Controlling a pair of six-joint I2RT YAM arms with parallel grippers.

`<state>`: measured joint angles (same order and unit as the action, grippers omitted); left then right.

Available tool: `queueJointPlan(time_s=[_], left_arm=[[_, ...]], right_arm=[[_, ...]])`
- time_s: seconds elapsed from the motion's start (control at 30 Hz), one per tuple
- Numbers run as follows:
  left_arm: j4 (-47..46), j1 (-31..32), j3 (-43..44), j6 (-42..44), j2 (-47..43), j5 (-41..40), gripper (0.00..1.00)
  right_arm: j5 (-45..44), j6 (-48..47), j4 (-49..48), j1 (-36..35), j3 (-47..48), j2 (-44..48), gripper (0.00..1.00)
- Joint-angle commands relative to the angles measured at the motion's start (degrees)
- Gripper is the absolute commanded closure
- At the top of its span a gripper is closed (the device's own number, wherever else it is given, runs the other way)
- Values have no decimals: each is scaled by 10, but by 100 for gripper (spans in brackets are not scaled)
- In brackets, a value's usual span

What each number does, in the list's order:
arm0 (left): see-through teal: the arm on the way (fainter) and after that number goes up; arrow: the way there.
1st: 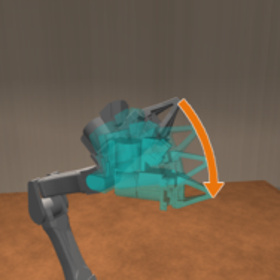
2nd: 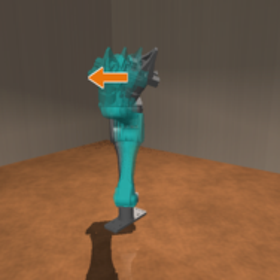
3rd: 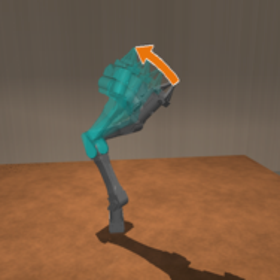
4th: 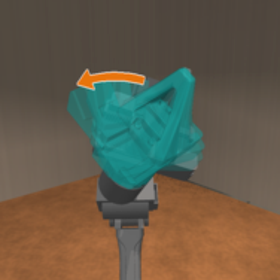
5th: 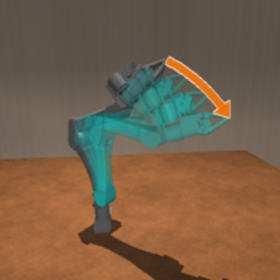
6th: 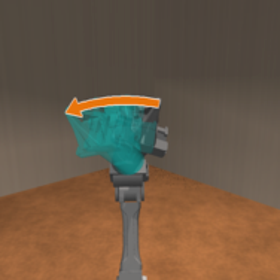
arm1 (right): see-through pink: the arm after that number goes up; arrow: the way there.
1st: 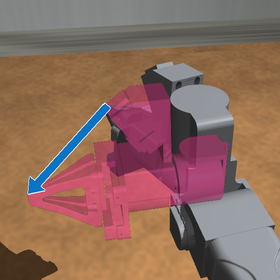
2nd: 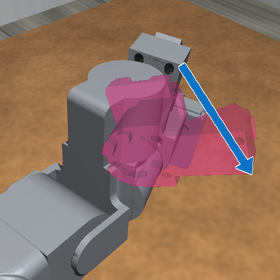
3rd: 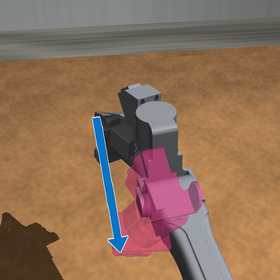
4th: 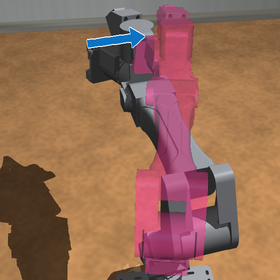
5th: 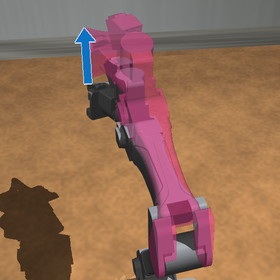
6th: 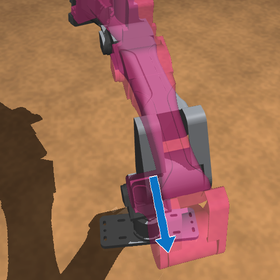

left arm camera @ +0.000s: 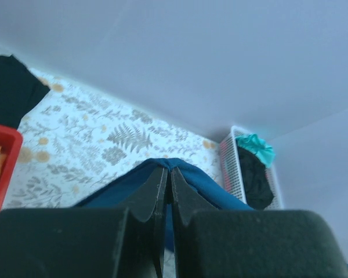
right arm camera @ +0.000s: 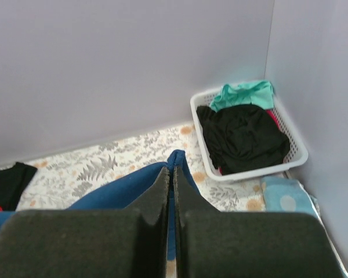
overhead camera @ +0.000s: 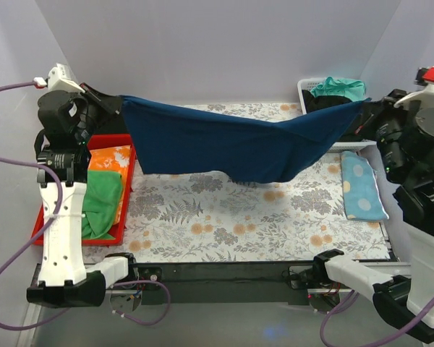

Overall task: Fold and stack the t-shirts
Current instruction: Flatten out the tshirt

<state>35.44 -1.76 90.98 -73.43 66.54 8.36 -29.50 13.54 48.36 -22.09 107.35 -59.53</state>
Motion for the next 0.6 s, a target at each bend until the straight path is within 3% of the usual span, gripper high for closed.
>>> queueJointPlan(time_s=[0.0, 0.3, 0.57], left_arm=[[-42, -3, 1, -36, 6, 17, 100], [-92, -3, 124, -85, 181, 31, 100], [-111, -3, 324, -118, 364, 39, 100]], right_arm=[[-20, -33, -30, 4, 33, -29, 99], [-3, -91, -146, 20, 93, -192, 99], [115, -76, -180, 100, 292, -352, 99]])
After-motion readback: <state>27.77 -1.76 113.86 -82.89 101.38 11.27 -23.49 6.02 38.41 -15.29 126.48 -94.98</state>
